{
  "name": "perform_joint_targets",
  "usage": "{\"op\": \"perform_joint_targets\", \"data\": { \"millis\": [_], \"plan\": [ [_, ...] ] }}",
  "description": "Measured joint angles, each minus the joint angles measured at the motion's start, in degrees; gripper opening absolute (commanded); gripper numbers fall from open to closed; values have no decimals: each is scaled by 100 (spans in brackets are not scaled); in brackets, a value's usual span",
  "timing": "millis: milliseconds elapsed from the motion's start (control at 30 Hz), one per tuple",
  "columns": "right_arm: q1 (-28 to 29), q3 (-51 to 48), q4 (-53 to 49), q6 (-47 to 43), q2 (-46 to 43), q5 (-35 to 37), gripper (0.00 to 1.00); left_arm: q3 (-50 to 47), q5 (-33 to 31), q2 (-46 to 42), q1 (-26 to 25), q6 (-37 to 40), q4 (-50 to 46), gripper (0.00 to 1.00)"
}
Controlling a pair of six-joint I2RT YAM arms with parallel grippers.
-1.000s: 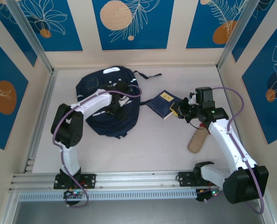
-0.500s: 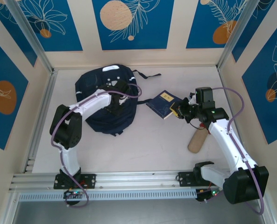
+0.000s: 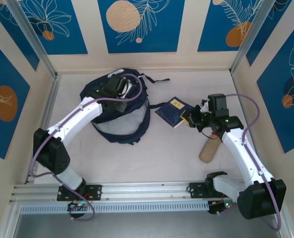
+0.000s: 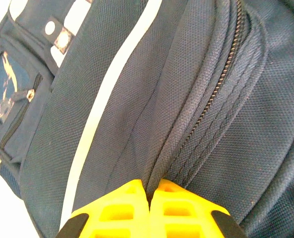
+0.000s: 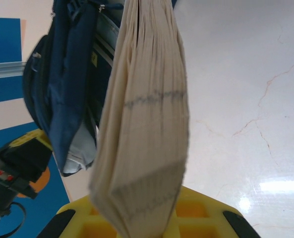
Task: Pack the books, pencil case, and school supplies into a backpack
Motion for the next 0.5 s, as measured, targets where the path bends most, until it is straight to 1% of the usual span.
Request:
{"op": "perform_joint_targets", "data": {
  "millis": [133,267,367,500],
  "plan": [
    [286,-96,131,-22,-2,-11,11,74,245,-122,-13,-339,52,0],
    [761,-448,461,7,-173,-2,11,267,459,-127,-74,-721,101,0],
    [1051,-798,767,142,-302,-50,11,503,518,-127,-199,-918,105,0],
    [1250,-1088,1207,389,-278,-74,11,833,564,-127,-431,-1113,101,0]
  ]
}}
